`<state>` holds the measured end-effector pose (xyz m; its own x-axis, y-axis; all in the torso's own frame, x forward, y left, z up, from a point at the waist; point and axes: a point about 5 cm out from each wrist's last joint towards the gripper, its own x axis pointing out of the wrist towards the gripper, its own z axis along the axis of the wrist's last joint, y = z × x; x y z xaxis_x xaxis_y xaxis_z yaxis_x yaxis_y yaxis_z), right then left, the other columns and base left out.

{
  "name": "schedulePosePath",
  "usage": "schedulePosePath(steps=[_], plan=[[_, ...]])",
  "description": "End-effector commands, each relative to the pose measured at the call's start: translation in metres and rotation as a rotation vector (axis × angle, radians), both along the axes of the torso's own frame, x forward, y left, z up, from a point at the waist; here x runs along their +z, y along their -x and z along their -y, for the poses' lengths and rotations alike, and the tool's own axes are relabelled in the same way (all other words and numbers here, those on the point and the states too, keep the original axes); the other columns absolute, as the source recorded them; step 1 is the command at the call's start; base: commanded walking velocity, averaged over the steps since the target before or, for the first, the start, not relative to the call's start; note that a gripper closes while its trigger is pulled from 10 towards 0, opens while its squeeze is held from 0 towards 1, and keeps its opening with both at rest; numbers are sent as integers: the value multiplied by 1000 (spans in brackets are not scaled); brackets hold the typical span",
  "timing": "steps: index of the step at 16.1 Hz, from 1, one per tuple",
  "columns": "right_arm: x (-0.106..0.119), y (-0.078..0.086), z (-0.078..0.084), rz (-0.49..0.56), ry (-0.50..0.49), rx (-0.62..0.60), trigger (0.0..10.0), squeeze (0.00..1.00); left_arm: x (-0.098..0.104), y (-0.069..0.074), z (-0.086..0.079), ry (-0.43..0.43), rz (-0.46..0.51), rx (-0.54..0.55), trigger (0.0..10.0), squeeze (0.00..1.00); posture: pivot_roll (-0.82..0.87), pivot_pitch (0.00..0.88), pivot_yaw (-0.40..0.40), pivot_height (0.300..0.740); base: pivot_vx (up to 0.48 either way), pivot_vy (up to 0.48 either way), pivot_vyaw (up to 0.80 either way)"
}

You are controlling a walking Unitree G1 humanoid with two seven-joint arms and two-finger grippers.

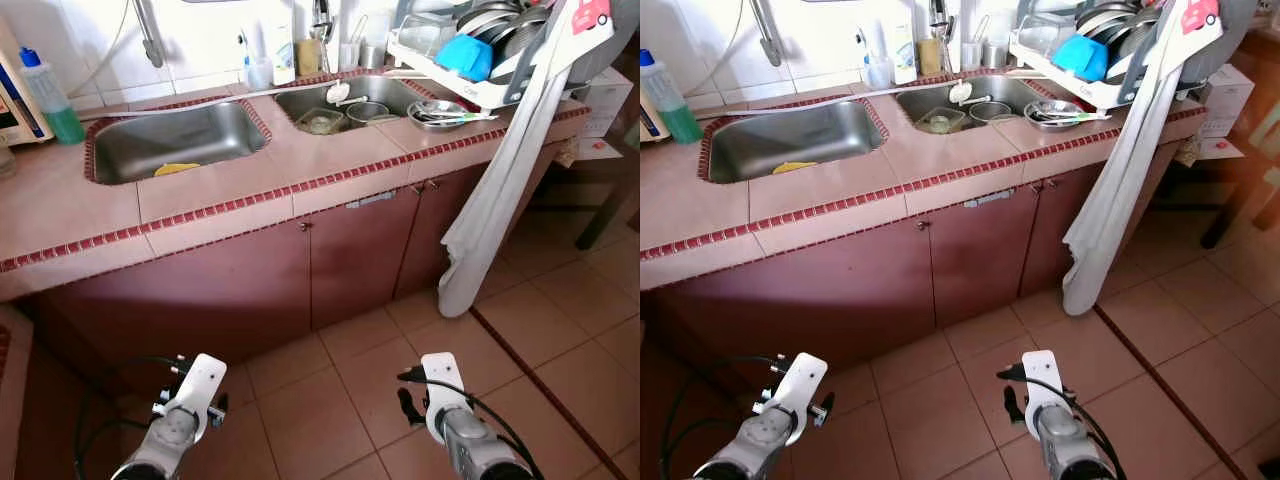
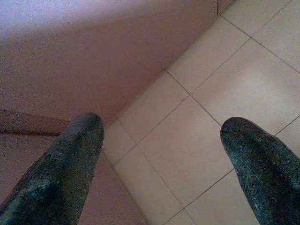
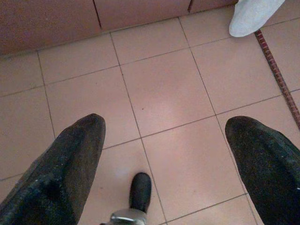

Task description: Kitchen organization

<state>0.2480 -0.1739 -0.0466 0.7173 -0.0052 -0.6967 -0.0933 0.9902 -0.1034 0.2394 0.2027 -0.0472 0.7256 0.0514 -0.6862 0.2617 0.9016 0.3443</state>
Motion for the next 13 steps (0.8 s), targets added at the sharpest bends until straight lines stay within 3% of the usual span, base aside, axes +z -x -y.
schedulePosePath(steps=[1,13], plan=[[-4,6,2,-24,2,-10,10000,0,-3,4,-2,-18,-17,-22,10000,0,-32,24,73,740,0,0,-756],[-7,9,-4,-36,-17,-5,10000,0,-2,3,-3,-38,-10,-37,10000,0,-31,33,81,740,0,0,-749]])
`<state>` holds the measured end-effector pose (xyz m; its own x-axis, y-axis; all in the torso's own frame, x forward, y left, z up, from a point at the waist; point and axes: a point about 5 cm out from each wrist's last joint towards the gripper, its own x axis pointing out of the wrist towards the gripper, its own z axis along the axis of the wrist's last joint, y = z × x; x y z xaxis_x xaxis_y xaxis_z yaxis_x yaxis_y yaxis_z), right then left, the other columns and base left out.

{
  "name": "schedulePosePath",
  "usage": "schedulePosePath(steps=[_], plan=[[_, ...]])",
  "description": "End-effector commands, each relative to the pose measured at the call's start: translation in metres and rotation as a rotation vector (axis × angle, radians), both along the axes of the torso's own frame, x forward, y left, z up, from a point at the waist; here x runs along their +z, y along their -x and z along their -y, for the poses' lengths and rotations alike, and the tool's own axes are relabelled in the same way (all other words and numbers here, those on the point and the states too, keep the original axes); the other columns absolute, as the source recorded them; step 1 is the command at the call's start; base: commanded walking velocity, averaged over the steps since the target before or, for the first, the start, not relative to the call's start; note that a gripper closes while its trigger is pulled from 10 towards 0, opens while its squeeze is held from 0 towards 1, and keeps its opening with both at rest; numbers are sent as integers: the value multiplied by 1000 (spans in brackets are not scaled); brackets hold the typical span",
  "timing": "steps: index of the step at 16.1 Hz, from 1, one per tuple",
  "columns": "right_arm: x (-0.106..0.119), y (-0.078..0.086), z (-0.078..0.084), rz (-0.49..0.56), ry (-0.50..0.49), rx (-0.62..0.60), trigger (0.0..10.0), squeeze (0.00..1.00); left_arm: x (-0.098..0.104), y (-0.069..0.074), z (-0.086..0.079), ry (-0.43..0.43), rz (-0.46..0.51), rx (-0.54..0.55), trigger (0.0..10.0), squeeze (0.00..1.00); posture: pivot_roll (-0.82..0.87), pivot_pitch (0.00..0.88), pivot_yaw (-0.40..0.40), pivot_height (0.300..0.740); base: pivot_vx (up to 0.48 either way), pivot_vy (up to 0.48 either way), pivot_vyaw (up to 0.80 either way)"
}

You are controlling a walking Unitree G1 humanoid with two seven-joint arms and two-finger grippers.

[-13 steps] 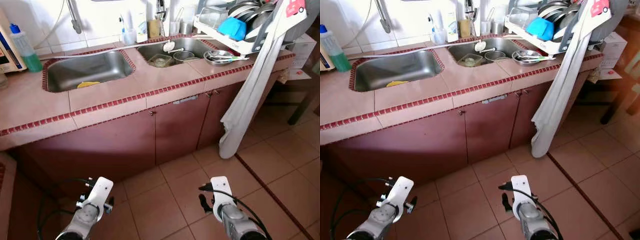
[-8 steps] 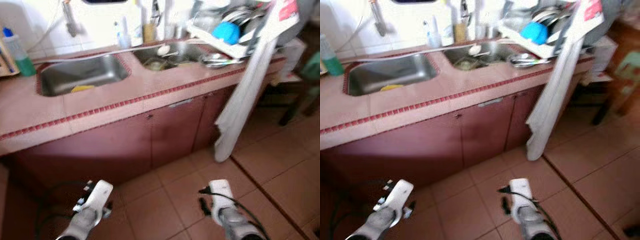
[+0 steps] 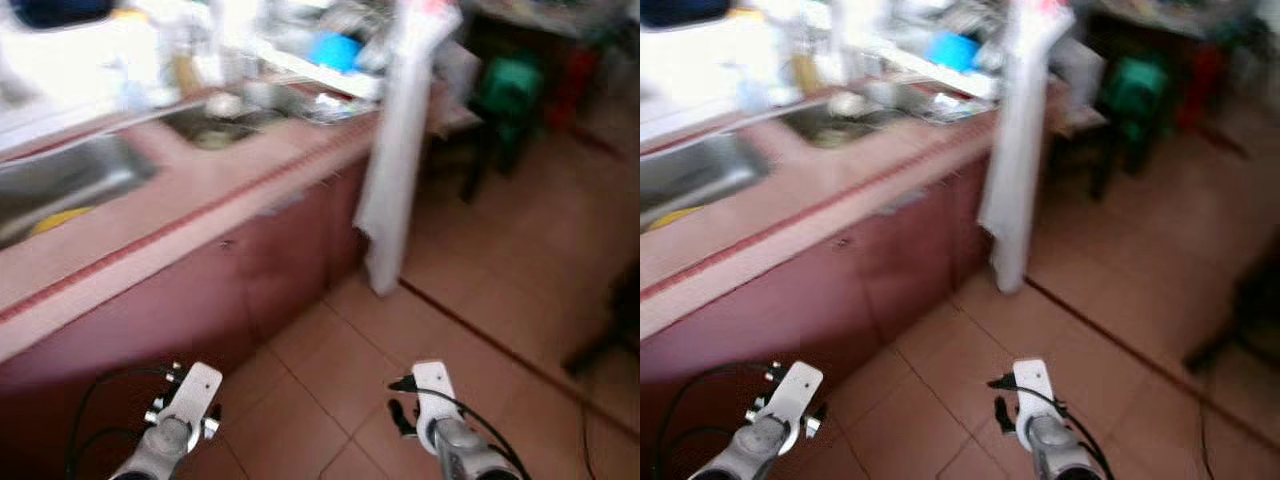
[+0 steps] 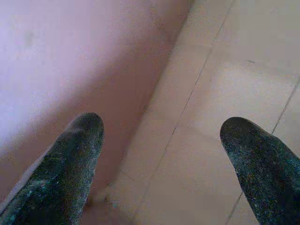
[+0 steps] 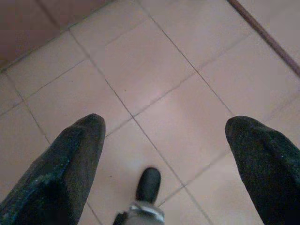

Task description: Kitchen organization

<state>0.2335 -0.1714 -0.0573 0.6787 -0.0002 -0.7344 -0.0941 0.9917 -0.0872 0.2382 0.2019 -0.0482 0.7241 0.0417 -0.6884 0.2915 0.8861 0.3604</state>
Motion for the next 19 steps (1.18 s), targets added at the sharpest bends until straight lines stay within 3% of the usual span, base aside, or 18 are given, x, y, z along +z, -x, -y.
schedulePosePath(steps=[1,5,15,19], plan=[[3,-5,-2,17,-12,0,10000,0,0,1,-4,-18,-3,-13,10000,0,-30,33,81,740,0,0,-531],[3,-5,-4,12,-13,16,10000,0,1,-1,-3,-33,4,-43,10000,0,-32,33,82,740,0,0,0],[2,-5,-5,3,-18,18,10000,0,0,3,-6,-41,-7,-46,10000,0,-32,37,83,740,280,0,0],[0,0,-2,-13,-16,2,10000,0,-1,3,-4,-41,-10,-55,10000,0,-33,37,84,740,296,0,-588]])
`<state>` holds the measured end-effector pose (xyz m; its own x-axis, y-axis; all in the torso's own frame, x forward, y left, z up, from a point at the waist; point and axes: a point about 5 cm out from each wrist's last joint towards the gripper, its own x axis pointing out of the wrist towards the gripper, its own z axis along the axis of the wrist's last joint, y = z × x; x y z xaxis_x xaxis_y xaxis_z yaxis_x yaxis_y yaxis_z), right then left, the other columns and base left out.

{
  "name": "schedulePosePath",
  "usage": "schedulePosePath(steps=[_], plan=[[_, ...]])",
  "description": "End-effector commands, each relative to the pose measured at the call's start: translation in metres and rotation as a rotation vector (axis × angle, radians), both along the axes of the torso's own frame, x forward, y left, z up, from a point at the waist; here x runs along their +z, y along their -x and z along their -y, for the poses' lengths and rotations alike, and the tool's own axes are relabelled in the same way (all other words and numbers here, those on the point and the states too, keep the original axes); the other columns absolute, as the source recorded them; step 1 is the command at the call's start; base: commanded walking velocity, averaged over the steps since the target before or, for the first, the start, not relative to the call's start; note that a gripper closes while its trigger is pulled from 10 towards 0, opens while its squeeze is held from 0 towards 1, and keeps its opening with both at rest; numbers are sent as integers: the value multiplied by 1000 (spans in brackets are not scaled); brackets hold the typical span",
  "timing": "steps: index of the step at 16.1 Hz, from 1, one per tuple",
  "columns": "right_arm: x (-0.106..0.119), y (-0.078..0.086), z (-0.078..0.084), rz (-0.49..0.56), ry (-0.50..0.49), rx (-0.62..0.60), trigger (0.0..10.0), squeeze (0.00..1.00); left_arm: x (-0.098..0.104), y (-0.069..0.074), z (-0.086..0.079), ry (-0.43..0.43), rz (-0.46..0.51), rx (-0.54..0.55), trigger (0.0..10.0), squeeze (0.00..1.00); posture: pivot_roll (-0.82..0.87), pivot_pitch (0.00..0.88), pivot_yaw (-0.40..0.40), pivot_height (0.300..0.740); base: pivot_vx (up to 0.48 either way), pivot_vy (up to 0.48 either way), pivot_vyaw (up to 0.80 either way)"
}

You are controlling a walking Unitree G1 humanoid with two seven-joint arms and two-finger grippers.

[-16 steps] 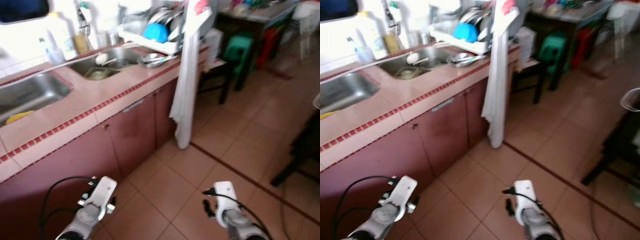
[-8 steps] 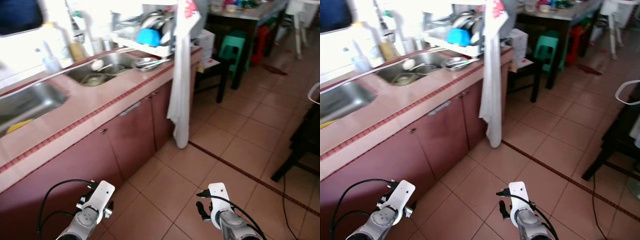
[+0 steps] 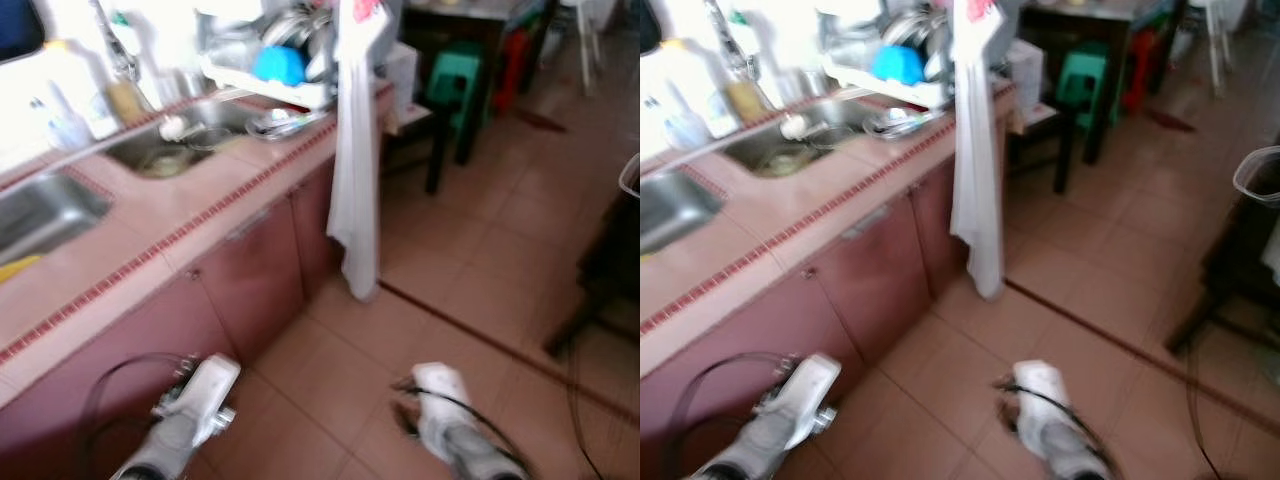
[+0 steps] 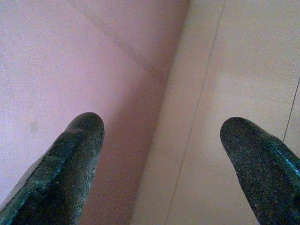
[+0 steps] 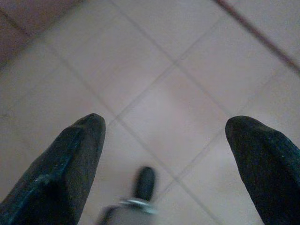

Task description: Kitchen organization

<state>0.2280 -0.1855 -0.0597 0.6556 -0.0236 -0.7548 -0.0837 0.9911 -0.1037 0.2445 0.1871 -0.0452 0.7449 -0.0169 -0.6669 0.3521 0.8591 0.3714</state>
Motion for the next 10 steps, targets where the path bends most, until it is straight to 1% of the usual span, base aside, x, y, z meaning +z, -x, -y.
schedulePosePath(steps=[1,10], plan=[[1,-4,-15,12,-36,11,10000,0,-4,9,-19,-41,-37,25,10000,0,-32,37,82,740,300,0,-675],[1,-4,-17,11,-33,21,10000,0,-4,10,-18,-41,-38,21,10000,0,-32,33,82,740,298,0,-689]])
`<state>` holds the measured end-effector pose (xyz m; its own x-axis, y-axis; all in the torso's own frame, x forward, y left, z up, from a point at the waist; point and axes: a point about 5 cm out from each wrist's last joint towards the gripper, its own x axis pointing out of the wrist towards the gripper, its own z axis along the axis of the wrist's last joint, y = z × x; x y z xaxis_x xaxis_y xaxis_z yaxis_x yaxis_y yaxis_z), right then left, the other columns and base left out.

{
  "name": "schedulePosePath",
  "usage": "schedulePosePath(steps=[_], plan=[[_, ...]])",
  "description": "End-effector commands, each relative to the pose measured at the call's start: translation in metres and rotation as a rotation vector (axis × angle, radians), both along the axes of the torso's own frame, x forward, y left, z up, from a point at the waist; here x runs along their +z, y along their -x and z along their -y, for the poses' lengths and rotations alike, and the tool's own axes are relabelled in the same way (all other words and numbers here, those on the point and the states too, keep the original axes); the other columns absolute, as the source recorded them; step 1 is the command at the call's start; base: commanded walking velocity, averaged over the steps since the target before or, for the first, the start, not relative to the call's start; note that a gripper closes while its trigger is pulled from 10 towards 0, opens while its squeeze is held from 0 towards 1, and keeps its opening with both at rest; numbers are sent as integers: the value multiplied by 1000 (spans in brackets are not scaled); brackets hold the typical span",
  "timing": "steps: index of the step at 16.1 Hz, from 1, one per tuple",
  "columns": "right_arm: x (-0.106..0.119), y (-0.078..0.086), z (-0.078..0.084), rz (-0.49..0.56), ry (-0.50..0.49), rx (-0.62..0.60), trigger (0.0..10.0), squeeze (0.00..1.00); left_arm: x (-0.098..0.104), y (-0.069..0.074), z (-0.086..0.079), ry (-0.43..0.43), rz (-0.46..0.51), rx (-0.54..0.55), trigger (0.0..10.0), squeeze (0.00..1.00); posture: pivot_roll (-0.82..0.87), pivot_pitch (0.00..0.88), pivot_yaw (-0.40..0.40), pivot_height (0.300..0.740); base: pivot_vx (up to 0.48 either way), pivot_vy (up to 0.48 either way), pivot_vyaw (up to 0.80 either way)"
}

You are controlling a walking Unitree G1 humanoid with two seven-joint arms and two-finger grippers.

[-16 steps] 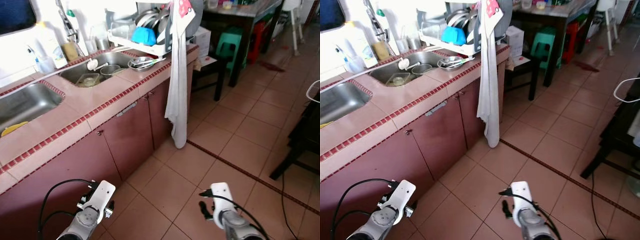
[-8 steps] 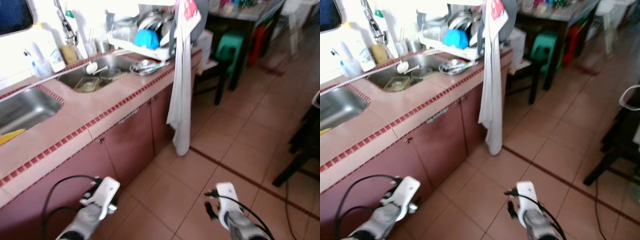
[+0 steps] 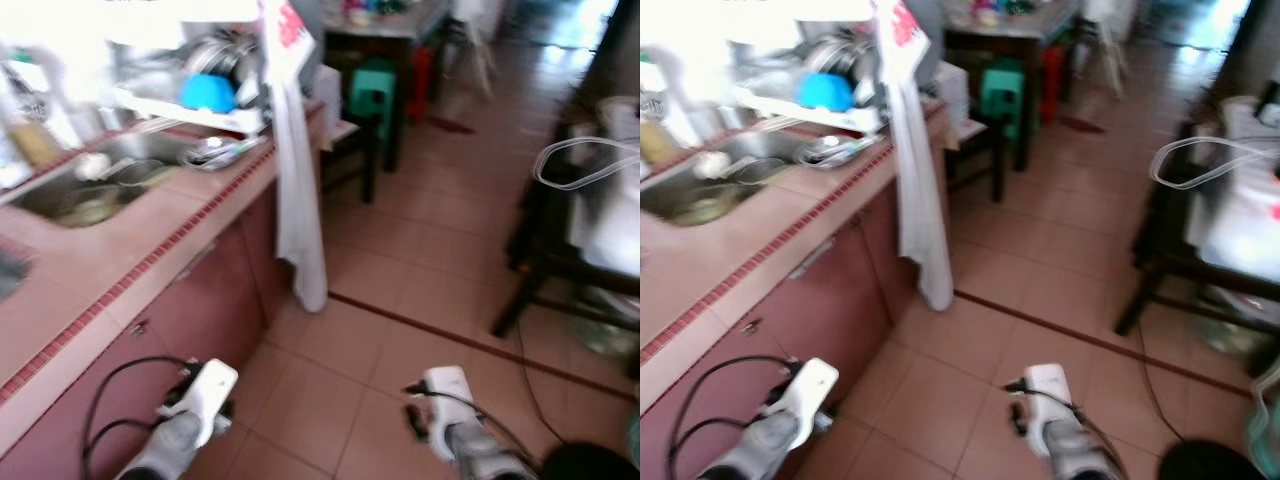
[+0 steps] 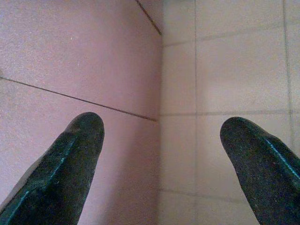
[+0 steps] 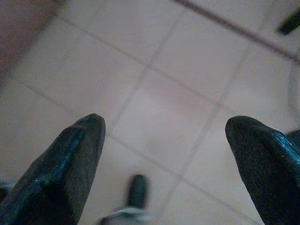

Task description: Kitchen organization

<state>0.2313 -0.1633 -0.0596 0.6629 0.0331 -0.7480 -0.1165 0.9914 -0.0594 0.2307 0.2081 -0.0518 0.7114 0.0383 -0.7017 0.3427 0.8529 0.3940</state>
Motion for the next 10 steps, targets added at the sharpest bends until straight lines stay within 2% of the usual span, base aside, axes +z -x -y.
schedulePosePath(steps=[1,8,10], plan=[[1,-1,6,1,13,-13,10000,0,2,-4,3,5,9,-12,10000,0,-32,33,82,740,300,0,-688],[1,-1,5,-1,11,-12,10000,0,2,-4,3,2,8,-19,10000,0,-33,35,83,740,319,0,-654],[1,-1,5,0,11,-12,10000,0,3,-5,3,1,10,-20,10000,0,-35,36,83,740,328,0,-203]])
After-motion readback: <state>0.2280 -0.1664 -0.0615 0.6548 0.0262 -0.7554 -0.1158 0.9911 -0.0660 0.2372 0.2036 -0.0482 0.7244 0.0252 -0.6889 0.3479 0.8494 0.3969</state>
